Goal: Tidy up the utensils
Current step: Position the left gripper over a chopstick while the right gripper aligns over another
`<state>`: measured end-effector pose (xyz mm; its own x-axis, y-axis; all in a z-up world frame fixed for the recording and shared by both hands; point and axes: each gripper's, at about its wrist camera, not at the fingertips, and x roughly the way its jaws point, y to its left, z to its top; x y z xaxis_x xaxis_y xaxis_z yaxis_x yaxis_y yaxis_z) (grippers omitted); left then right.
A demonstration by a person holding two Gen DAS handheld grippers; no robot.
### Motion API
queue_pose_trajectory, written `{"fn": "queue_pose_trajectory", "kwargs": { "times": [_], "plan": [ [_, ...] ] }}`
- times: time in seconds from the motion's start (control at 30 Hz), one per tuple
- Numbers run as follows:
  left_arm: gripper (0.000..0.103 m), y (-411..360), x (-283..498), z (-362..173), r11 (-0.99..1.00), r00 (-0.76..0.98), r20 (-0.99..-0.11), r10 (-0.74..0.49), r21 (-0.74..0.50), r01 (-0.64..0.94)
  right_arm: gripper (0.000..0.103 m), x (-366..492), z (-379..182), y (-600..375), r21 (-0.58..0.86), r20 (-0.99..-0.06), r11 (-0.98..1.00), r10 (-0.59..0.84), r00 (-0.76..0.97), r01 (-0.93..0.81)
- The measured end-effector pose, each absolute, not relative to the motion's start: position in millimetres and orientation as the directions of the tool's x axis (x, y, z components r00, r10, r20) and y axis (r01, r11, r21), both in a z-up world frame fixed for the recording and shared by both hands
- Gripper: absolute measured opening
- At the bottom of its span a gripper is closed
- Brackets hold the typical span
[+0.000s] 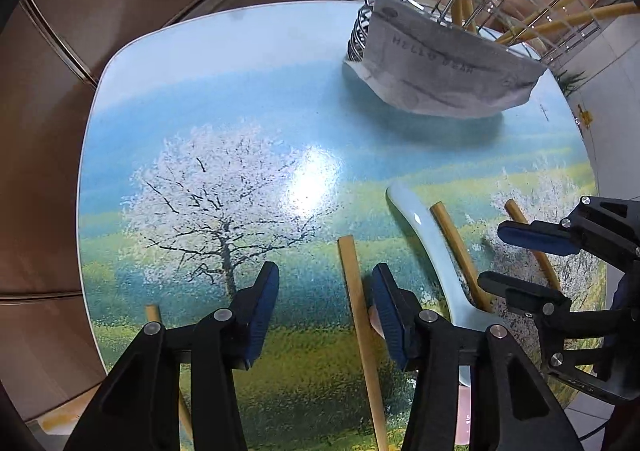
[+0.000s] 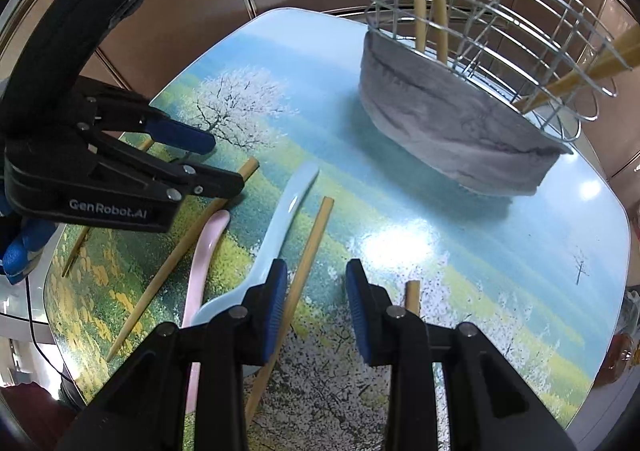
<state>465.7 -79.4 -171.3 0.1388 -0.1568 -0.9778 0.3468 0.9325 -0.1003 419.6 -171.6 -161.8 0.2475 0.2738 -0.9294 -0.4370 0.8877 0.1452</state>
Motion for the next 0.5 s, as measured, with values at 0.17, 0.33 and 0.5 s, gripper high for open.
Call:
{"fn": "queue_pose_trajectory", "kwargs": {
  "times": [0.17, 0.33, 0.5],
  "plan": [
    [0.045, -79, 469, -173, 0.932, 0.147, -0.978, -0.151, -0.091, 0.352, 0.029, 423, -168, -172, 0.156, -0.930, 0.885, 0.280, 0.236, -0.438],
    [0.042, -76, 468, -174, 0.929, 0.155, -0.978, -0.141, -0.077, 0.363, 0.029, 423, -170, -169, 0.152, -0.932, 0.880, 0.280, 0.232, -0.450],
    [0.042, -75, 460, -172, 0.925, 0.179, -0.978, -0.105, -0.031, 0.378, 0.028, 424, -173, -162, 0.138, -0.934, 0.874, 0.271, 0.233, -0.465]
  ]
}}
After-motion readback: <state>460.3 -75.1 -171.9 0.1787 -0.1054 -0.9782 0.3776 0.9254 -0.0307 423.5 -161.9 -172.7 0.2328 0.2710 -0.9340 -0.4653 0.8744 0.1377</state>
